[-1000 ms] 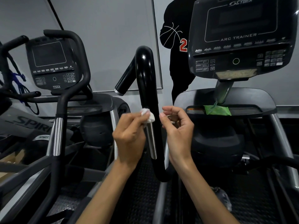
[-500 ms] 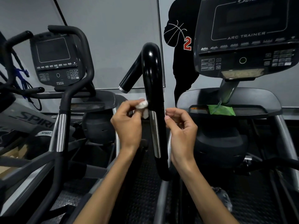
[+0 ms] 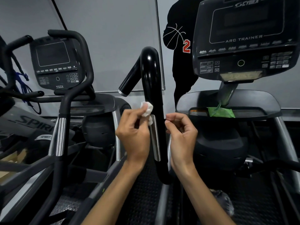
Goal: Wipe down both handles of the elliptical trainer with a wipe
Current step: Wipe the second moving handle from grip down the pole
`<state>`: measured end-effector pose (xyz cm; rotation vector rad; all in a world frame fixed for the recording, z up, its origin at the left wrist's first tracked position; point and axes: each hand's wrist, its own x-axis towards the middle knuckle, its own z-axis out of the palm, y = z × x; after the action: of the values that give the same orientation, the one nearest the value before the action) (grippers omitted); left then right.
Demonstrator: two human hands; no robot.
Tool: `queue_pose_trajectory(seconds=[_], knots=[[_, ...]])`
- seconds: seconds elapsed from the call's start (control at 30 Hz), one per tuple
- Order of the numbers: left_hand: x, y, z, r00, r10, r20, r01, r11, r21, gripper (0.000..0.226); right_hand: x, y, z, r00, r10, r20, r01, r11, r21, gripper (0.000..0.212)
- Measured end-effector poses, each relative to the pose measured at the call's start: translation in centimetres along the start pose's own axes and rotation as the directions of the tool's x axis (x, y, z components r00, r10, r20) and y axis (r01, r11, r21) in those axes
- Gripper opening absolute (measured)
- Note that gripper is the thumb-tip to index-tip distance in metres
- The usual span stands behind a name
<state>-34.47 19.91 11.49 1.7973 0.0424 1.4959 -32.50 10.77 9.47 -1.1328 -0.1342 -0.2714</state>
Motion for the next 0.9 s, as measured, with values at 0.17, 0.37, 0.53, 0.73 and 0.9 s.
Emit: queue_pose_trajectory(seconds=[0.17,0.37,0.53,0.73,0.9], knots=[[-0.4,0.2,0.2,0.943,0.328,0.060,-0.332,0.908,0.257,0.017,0.2,0.0,-0.7,0.998,0.022,-0.060,-0.022,1.000,0.009,0.018],[-2.0,0.4,0.8,0.806,0.527,0.268,-0.591,0.715,0.373,0.020,0.1,0.1,-0.5,0.997,0.012,-0.071,-0.009,0.999,0.049,0.016],[-2.0,-1.7,-0.7,0.869,0.457,0.191,-0.494,0.772,0.401,0.016,0.2,0.3,-1.1,0.998,0.006,-0.064,-0.003,0.999,0.045,0.023],[-1.2,-1.5,-1.1,0.897,0.409,0.170,-0.442,0.853,0.279,0.023,-0.4,0.2,-0.3,0.998,-0.056,0.032,0.056,0.998,-0.005,0.027],[-0.2,-2.3,-1.7,0.939,0.311,0.150,-0.339,0.911,0.234,0.012,-0.8,0.1,0.0,0.992,-0.102,0.072,0.106,0.993,-0.048,0.037]])
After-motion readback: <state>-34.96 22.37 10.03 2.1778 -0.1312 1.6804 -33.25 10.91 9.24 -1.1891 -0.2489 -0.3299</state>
